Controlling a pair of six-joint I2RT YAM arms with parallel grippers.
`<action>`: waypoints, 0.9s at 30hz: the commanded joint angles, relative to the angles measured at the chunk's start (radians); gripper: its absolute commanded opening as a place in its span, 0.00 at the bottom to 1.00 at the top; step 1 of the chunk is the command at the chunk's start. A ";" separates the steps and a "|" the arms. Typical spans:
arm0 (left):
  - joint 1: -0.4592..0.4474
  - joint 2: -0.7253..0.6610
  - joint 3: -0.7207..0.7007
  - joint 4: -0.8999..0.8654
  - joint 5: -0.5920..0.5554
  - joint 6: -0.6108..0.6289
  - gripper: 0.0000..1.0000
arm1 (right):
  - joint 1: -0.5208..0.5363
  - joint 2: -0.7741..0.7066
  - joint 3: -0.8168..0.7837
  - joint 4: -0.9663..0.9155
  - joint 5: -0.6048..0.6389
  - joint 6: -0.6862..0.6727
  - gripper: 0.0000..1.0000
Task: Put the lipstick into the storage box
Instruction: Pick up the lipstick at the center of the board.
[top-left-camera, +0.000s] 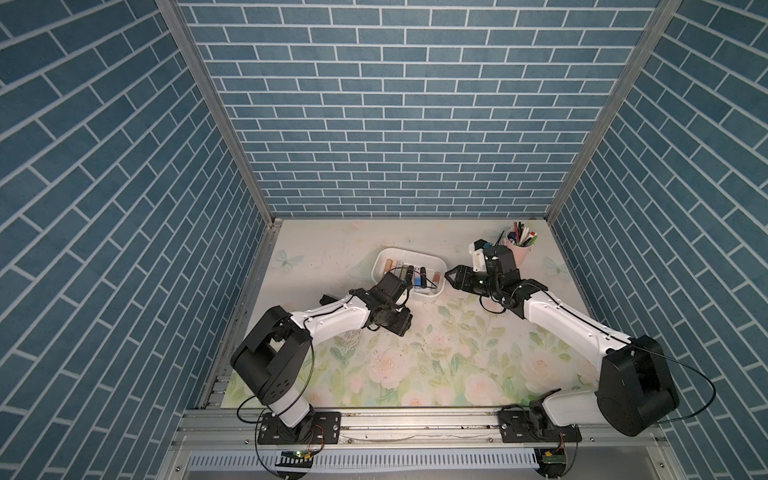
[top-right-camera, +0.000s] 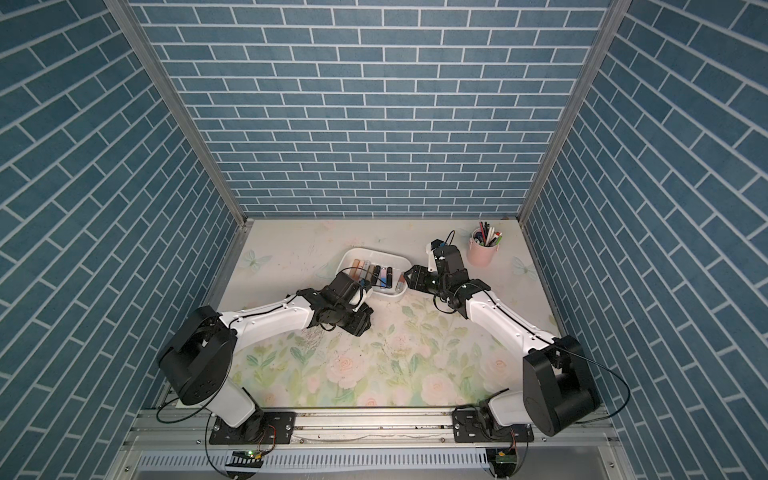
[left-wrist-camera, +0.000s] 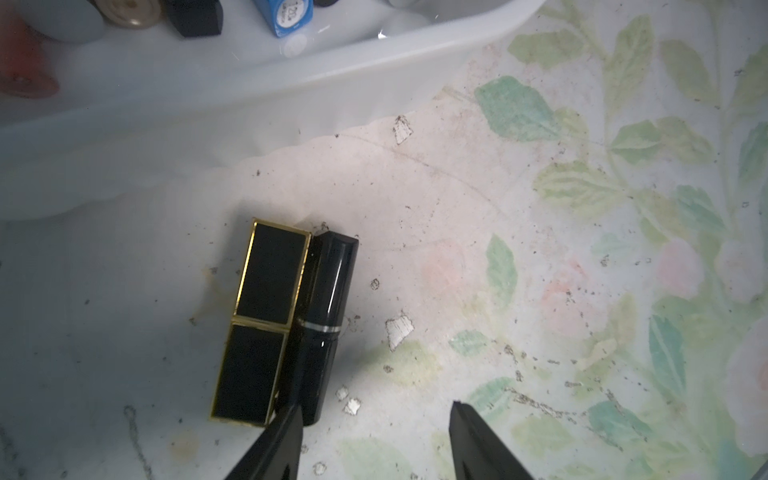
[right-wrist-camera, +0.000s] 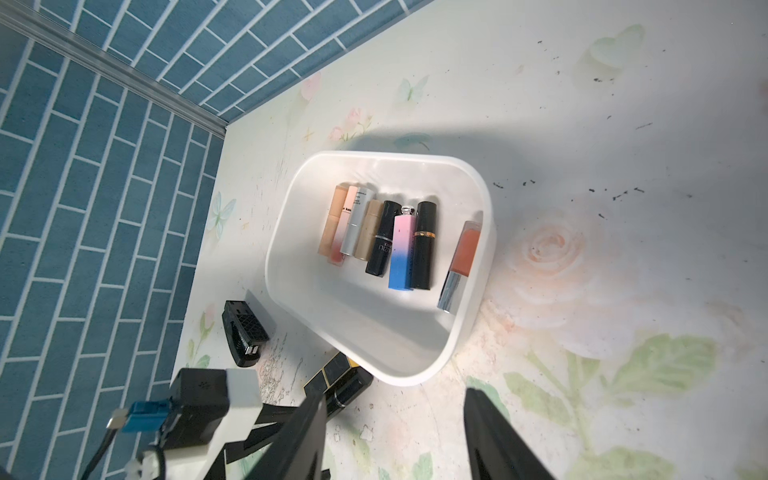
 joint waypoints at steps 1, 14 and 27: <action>-0.003 0.022 0.030 -0.009 -0.010 0.018 0.62 | -0.009 -0.026 -0.017 0.026 -0.012 -0.034 0.58; -0.003 0.105 0.071 -0.020 -0.070 0.038 0.62 | -0.024 -0.035 -0.041 0.041 -0.016 -0.029 0.58; -0.003 0.135 0.077 -0.031 -0.099 0.043 0.61 | -0.024 -0.043 -0.061 0.057 -0.022 -0.026 0.58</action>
